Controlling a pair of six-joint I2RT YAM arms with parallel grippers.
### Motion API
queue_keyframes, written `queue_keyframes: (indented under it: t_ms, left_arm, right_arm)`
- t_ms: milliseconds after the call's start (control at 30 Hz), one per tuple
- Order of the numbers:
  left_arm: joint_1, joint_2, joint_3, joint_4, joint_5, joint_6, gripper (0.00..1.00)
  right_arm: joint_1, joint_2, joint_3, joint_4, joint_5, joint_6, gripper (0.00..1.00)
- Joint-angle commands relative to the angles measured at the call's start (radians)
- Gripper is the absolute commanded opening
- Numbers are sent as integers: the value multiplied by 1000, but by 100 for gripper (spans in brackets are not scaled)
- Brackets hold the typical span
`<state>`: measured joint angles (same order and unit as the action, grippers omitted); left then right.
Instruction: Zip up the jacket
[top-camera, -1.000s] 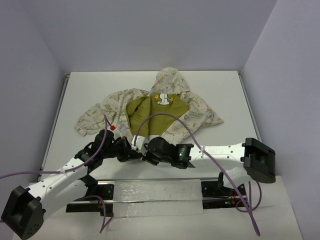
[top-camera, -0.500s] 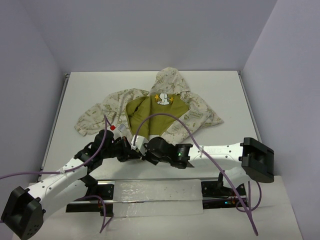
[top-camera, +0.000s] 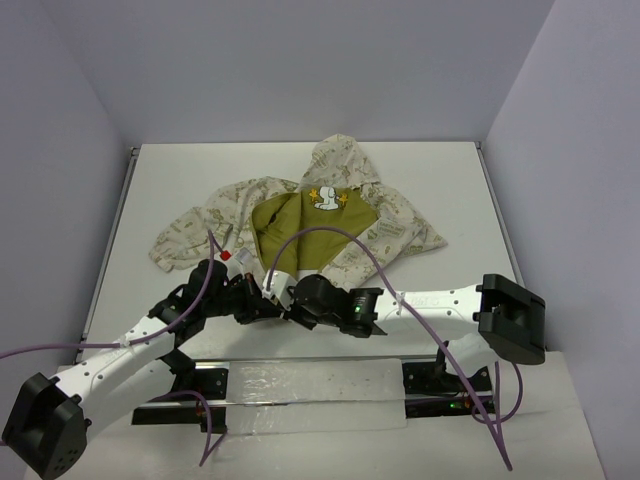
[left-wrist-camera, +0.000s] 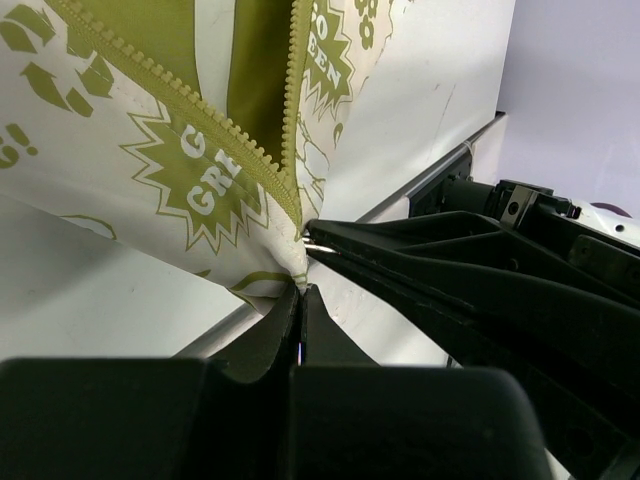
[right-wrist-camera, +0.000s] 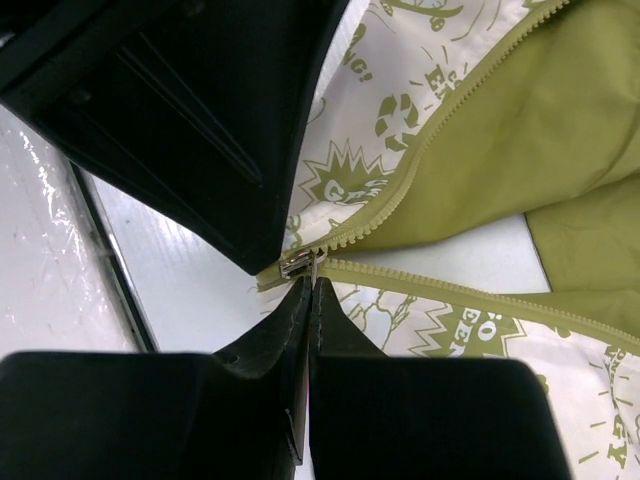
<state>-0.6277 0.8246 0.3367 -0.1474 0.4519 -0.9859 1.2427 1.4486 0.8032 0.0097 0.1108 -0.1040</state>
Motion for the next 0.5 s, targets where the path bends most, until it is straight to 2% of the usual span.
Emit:
queue_keyframes:
  t_ms: [0, 467]
  left_arm:
    - [-1, -15, 10, 3, 11, 6, 0]
    - [-3, -43, -8, -19, 55, 10, 0]
  right_arm:
    - [-6, -54, -18, 90, 59, 0, 0]
    - [-51, 10, 62, 11, 81, -19, 0]
